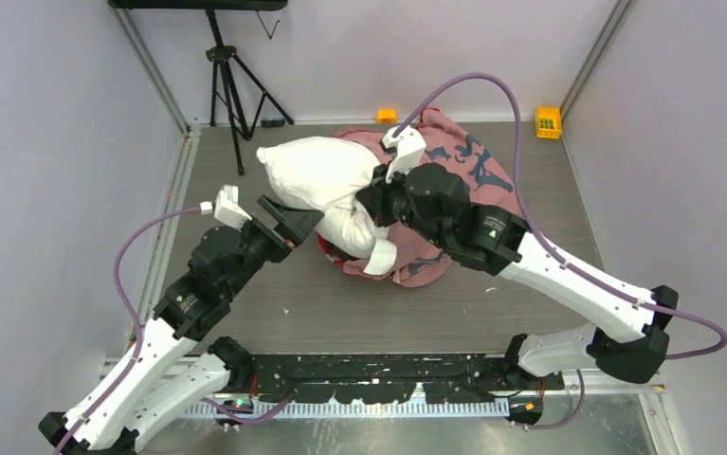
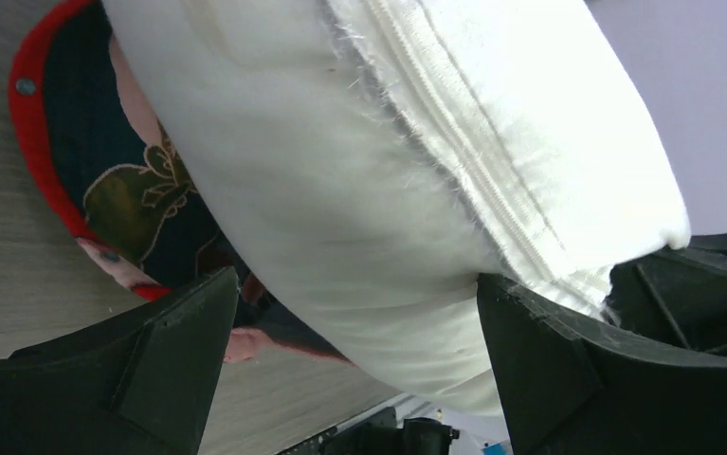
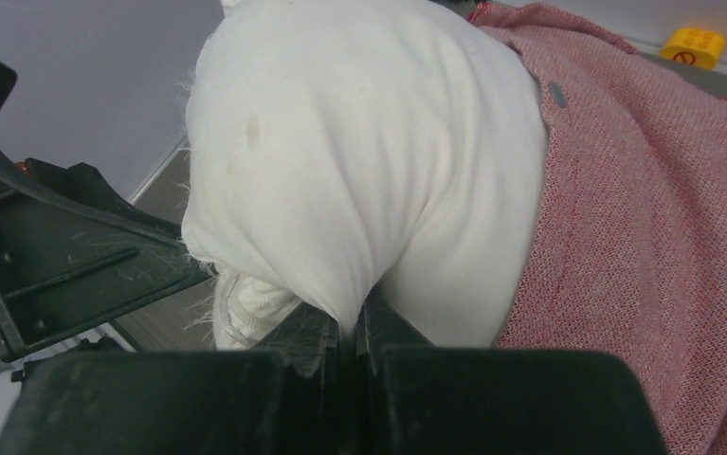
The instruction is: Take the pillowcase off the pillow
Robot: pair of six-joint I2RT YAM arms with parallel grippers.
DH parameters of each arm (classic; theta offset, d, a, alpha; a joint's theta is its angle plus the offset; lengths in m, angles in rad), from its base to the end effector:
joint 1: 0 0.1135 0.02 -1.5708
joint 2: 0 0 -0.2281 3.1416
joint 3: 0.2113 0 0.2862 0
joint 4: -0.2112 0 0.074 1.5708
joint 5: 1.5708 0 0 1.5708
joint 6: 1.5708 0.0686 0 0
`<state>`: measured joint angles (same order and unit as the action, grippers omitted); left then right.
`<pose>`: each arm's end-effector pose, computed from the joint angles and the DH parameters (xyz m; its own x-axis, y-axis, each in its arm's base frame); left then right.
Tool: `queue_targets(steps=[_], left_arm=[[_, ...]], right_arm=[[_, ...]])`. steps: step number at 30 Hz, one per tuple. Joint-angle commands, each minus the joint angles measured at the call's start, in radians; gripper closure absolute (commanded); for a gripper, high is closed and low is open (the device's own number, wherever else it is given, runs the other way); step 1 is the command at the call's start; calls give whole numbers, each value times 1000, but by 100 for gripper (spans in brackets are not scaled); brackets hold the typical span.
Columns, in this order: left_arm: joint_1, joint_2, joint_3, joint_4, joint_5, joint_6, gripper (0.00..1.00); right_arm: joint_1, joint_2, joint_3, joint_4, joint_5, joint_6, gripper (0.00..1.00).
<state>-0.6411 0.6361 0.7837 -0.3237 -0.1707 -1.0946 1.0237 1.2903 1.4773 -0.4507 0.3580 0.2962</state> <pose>0.2024 -0.1365 0.3247 -0.4690 -0.7428 -0.4778 0.0840 0.5010 -0.8614 0.2048 0.2899 0.4077 -0.3118 0.0137 -0.9501 -0.5572 0.8073 0.1945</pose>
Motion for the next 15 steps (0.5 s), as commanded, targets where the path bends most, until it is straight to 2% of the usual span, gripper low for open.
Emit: queue_targets(steps=[1, 4, 6, 8, 11, 15], left_arm=[[3, 30, 40, 11, 69, -155, 0], [3, 56, 43, -38, 19, -264, 0], [3, 73, 46, -91, 1, -393, 0], [3, 72, 28, -78, 10, -471, 0], [3, 19, -33, 53, 3, -490, 0], [3, -33, -7, -12, -73, -461, 0]], right_arm=[[-15, -48, -65, 113, 15, 54, 100], [-15, -71, -113, 139, 5, 72, 100], [-15, -76, -129, 142, 3, 75, 100], [-16, -73, -142, 145, 9, 69, 100], [-15, -53, -161, 147, 56, 50, 100], [-15, -31, -168, 151, 66, 39, 100]])
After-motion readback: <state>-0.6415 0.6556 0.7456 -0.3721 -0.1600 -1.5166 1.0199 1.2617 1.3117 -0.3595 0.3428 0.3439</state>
